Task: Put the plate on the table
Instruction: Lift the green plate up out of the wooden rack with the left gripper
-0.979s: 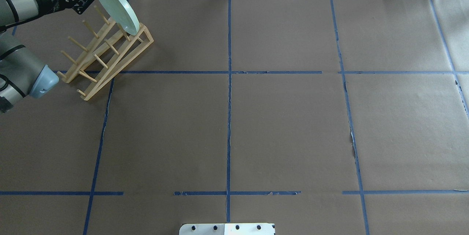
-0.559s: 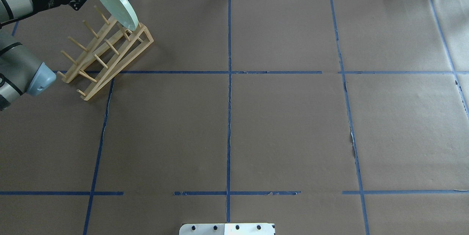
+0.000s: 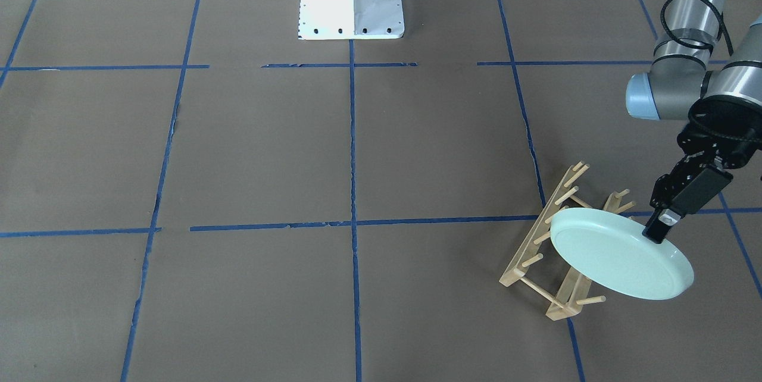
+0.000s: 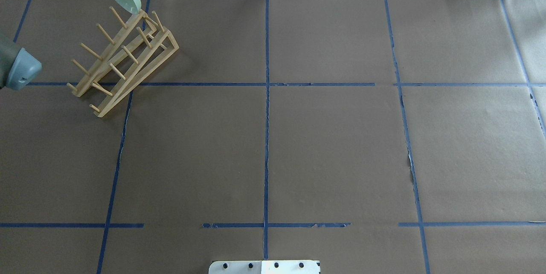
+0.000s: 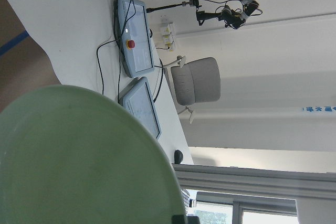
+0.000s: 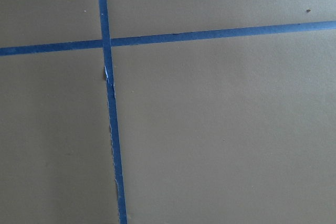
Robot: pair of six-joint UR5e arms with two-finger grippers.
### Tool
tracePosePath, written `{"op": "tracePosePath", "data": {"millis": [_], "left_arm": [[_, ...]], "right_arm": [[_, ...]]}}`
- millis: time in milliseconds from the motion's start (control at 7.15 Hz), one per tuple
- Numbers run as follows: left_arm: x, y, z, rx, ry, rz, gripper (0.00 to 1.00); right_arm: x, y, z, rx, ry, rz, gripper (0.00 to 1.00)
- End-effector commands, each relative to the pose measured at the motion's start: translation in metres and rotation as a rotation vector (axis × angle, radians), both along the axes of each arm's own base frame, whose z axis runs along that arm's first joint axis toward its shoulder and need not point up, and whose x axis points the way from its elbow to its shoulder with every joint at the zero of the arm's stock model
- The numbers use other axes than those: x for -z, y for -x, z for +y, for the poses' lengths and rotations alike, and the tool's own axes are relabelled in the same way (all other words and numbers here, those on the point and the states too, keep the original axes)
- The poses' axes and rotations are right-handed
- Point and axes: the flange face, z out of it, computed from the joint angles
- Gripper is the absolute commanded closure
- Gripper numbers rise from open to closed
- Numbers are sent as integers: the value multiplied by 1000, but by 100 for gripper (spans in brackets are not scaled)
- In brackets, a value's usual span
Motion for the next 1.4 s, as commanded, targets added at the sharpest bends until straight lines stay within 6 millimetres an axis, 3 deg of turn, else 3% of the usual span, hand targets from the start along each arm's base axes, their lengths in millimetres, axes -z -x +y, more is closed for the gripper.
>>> {"op": "tracePosePath", "data": {"millis": [0, 420, 559, 839, 979, 1259], "left_arm": [[61, 26, 12, -78, 48, -54, 100], [157, 31, 35, -67, 65, -255, 100], [184, 20, 38, -86, 85, -287, 100], [228, -20, 61, -166, 58, -391, 100], [239, -47, 76, -175, 39, -466, 100], [240, -141, 126, -202, 10, -692, 100]], "right_arm": [[0, 0, 0, 0, 0, 0, 0], [0, 0, 0, 0, 0, 0, 0], [0, 0, 0, 0, 0, 0, 0], [0, 0, 0, 0, 0, 0, 0], [0, 0, 0, 0, 0, 0, 0], [0, 0, 0, 0, 0, 0, 0]]}}
